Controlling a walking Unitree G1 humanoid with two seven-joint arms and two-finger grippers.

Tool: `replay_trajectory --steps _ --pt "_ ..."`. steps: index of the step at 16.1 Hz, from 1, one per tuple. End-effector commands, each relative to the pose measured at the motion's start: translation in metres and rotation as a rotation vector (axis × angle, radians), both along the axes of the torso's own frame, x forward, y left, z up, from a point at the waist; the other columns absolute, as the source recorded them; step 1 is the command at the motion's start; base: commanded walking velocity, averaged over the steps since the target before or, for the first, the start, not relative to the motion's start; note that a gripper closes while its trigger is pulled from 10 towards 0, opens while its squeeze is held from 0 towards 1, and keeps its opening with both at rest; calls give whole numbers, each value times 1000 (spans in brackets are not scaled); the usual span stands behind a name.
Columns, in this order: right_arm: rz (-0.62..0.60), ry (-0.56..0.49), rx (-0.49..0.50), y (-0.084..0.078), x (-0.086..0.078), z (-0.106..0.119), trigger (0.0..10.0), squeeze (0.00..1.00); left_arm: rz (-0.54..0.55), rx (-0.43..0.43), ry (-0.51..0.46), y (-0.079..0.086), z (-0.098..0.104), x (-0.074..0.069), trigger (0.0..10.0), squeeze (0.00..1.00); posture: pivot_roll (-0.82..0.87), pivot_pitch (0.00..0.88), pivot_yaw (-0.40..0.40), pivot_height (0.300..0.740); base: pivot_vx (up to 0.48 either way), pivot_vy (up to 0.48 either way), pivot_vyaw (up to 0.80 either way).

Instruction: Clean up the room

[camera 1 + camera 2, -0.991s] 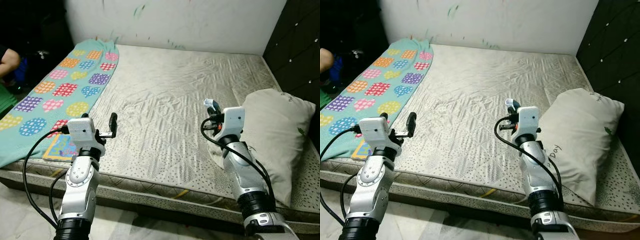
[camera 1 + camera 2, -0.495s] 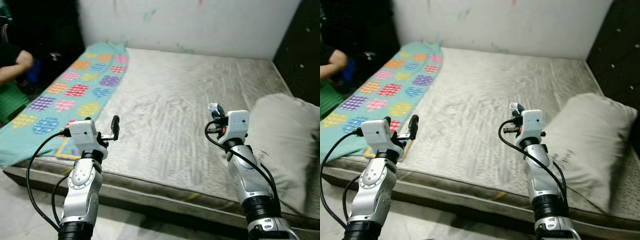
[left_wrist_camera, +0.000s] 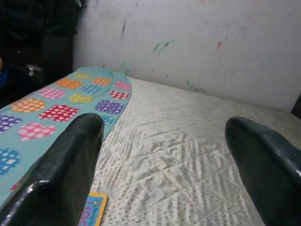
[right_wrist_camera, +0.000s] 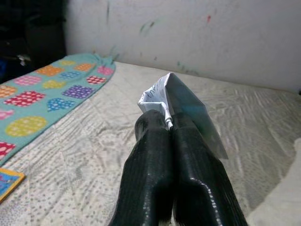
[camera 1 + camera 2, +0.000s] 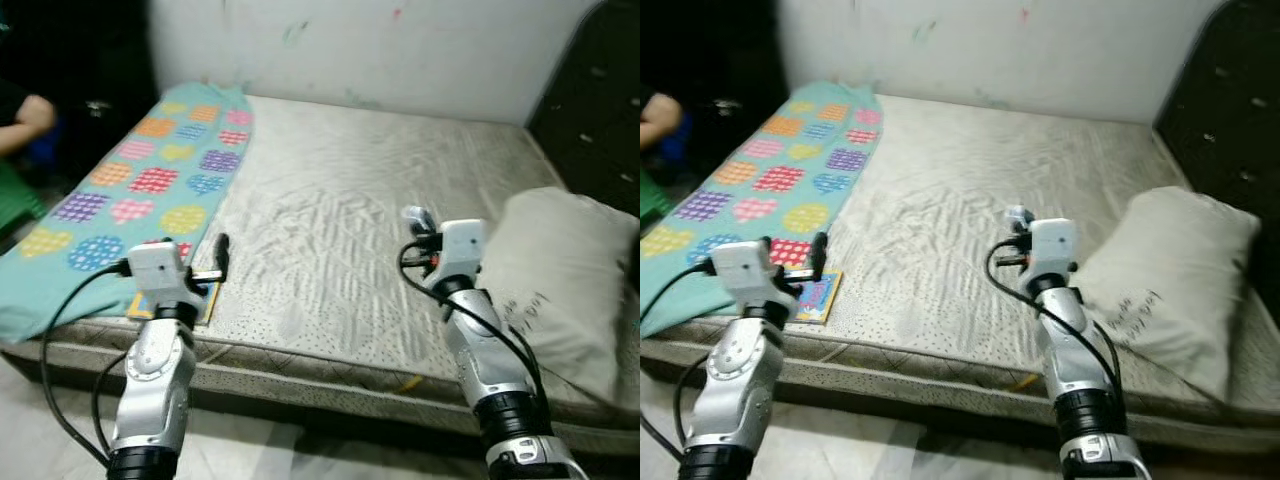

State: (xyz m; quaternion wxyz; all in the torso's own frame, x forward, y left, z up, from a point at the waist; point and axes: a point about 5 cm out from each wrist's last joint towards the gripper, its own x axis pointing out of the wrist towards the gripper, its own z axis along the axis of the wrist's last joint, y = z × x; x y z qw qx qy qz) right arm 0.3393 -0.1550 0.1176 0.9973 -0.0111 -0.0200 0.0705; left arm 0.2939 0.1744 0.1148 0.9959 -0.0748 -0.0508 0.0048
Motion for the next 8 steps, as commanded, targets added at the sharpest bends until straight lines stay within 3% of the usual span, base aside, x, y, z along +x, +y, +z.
replay_trajectory --steps 1,4,8 --pt "-14 -10 -8 -6 1 4 10000 0 -13 3 -4 -5 2 0 10000 0 -30 26 -15 740 0 480 0" --pt "-6 -4 -6 -3 -1 3 10000 0 -12 1 -2 -5 2 -1 10000 0 -30 26 -15 740 0 455 0" --pt "4 -1 -8 -2 -1 3 10000 0 -67 -31 -49 -8 8 -4 10000 0 -19 17 -17 740 0 0 0"
